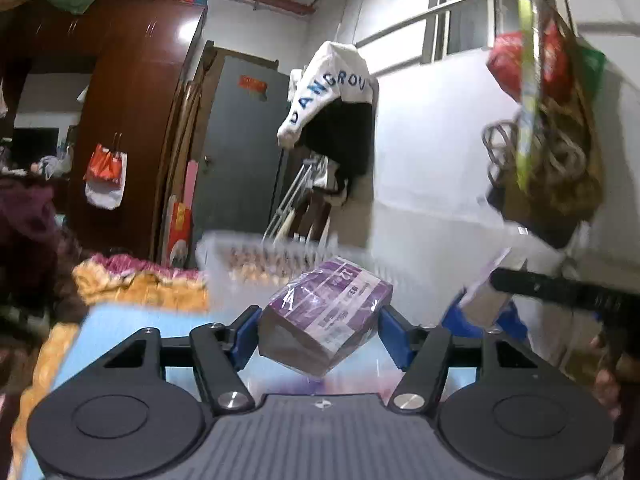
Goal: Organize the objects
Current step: 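Lower both held boxes into the white basket and open both tools, then grasp the silver foil box with the left tool while the right grasps the red mesh bag, then carry both items over the basket and open both tools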
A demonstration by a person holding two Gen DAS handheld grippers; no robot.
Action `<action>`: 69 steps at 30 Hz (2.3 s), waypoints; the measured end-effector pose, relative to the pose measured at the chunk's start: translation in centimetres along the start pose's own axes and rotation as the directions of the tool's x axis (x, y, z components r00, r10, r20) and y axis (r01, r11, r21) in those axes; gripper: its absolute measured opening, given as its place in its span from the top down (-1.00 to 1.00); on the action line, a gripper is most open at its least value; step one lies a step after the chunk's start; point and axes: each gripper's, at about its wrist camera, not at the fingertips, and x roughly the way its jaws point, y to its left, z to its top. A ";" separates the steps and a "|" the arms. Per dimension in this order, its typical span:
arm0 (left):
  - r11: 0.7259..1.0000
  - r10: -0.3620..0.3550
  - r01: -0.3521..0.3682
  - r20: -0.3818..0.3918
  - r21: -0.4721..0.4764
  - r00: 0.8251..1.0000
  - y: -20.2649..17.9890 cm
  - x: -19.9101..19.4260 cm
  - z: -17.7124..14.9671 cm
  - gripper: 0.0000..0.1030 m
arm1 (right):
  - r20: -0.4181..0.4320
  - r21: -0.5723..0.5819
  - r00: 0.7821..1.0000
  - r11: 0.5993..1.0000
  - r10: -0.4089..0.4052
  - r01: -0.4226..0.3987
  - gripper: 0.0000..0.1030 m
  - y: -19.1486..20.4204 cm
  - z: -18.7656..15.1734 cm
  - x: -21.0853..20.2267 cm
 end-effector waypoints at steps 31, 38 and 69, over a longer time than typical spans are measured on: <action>0.992 0.126 -0.124 -0.176 0.022 0.976 0.5 -0.5 -8.0 -1.00 | -0.194 0.067 0.976 0.991 -0.098 0.113 -1.00 -1.5 -10.3 -0.2; 0.981 0.195 -0.195 -0.206 0.019 0.959 0.9 1.0 -9.2 -0.63 | -0.209 0.035 0.973 0.994 -0.093 0.103 -0.91 -0.5 -11.1 0.4; 0.979 0.198 -0.191 -0.104 0.070 0.975 0.1 -2.2 -8.7 -0.31 | -0.164 0.066 0.984 0.994 -0.073 0.085 0.13 -1.3 -10.7 -2.5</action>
